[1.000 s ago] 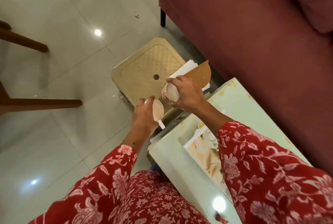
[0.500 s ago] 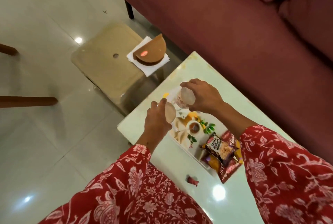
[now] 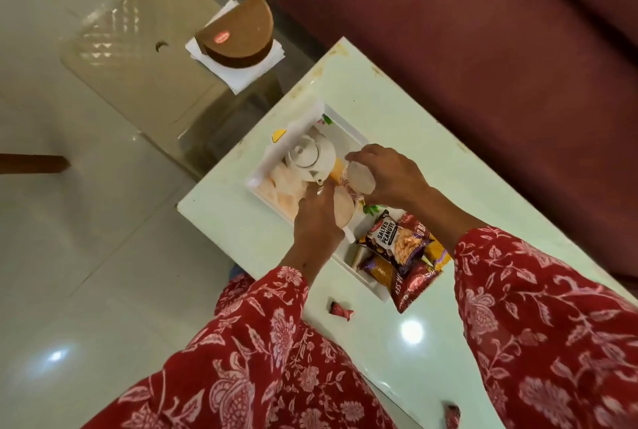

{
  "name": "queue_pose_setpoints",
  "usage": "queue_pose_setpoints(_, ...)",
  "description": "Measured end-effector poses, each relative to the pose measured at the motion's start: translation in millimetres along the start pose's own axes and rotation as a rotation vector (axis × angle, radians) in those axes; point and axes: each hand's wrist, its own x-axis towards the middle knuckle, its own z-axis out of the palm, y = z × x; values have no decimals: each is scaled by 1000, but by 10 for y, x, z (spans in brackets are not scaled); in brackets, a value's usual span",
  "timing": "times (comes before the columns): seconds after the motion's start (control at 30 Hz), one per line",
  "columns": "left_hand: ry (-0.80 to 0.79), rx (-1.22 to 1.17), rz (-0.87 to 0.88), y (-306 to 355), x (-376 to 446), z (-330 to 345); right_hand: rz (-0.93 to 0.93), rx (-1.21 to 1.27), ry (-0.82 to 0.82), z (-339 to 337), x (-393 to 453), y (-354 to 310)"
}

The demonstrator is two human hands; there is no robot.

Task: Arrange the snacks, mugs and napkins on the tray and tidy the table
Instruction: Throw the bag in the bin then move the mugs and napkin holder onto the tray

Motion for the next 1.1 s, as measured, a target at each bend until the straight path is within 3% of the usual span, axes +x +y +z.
queue_pose_setpoints(0.6,28,67,-51,-34,41,193,30,55,35,245,86,107)
queue_pose_setpoints(0.9,-74,112,-72,-16,-11,-136,112,21,-114,-52,5,24)
queue_pose_setpoints(1.0,-5,29,-64,-92,17,-527,151,110,-44,-259,35,-82)
queue_pose_setpoints(1.1,124,-58,-86,-139,126,-1051,152,272,131,-486,177,-323)
